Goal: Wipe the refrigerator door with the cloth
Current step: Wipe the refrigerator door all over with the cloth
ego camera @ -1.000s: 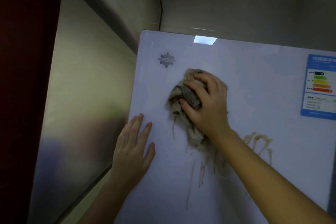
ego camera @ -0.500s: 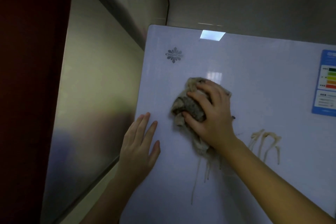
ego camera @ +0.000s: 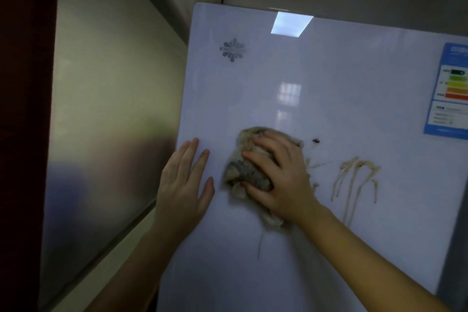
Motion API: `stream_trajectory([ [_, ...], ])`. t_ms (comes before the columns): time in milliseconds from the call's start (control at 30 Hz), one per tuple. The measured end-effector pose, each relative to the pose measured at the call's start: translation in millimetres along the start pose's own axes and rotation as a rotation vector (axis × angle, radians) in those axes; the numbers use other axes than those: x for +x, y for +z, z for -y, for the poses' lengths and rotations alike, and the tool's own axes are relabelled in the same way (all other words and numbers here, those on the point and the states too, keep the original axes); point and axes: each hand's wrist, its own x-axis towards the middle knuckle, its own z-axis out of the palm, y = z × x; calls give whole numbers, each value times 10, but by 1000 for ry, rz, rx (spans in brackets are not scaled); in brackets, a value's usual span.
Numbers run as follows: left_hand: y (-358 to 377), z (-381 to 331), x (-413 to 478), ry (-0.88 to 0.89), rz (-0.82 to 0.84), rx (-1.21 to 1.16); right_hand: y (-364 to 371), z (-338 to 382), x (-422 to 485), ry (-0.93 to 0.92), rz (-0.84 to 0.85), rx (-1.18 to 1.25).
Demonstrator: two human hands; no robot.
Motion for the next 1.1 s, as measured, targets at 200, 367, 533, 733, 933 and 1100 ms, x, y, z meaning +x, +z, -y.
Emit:
stream_trajectory([
  [200, -10, -5, 7, -4, 3, 0, -43, -57, 30, 25, -26, -16],
  [367, -19, -10, 10, -4, 15, 4, -24, -11, 19, 72, -40, -23],
  [533, -31, -32, 10, -26, 46, 1, -193, -183, 25, 155, -137, -30],
  [733, 4, -115, 90, 46, 59, -12, -237, -189, -141, 80, -49, -57],
  [933, 21, -138, 146, 39, 66, -3, -407, -366, -160, 250, -218, -63],
  [1100, 37, -155, 137, 31, 59, 5, -325, -285, -277, 91, -63, -77],
])
